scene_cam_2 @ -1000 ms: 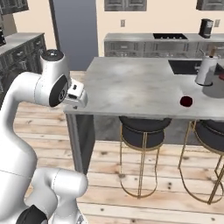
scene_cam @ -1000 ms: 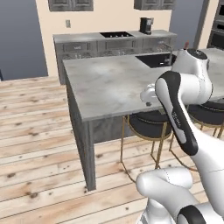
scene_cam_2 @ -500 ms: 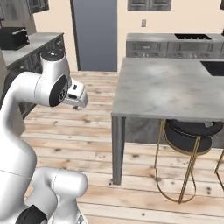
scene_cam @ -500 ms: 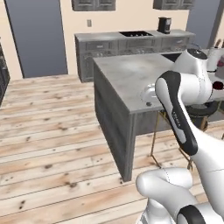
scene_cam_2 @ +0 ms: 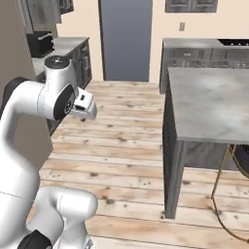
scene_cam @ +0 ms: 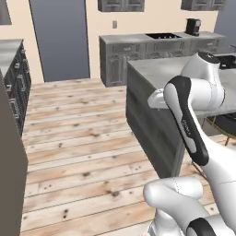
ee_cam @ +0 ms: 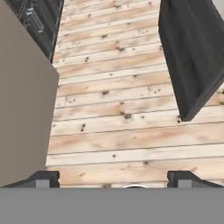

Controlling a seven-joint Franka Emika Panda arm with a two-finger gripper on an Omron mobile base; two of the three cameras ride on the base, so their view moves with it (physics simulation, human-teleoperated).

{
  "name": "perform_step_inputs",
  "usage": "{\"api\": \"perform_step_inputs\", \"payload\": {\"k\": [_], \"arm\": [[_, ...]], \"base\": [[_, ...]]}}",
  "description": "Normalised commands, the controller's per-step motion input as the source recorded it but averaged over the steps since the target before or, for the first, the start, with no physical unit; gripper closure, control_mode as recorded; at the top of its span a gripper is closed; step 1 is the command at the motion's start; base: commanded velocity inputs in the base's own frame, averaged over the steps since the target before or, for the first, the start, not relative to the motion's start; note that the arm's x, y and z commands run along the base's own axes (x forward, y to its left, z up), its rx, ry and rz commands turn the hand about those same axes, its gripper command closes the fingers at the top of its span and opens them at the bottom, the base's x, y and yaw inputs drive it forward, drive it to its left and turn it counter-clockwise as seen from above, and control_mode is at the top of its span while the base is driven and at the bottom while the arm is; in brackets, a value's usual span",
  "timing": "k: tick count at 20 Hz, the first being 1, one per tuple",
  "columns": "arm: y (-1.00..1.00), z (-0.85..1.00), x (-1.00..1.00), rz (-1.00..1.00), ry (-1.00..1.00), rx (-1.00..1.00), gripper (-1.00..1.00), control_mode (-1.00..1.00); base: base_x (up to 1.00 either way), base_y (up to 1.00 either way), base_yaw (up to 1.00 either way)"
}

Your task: Open the cabinet directly in front. Then move the wine and the mug to the dining counter with the jar on it.

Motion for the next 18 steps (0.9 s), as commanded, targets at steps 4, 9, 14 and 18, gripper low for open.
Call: {"api": "perform_step_inputs", "payload": {"k": [4, 9, 14, 18], "arm": [[0.00, 0.00, 0.00, 0.00, 0.00, 0.00, -1.00, 1.00], [0.00, 0.00, 0.00, 0.00, 0.00, 0.00, -1.00, 1.00], [0.00, 0.00, 0.00, 0.00, 0.00, 0.00, -1.00, 1.00], [0.00, 0.00, 0.00, 0.00, 0.00, 0.00, -1.00, 1.00]], "base": [[1.00, 0.99, -0.08], [1.00, 0.72, -0.25], [1.00, 0.64, -0.23], [1.00, 0.33, -0.11]]}}
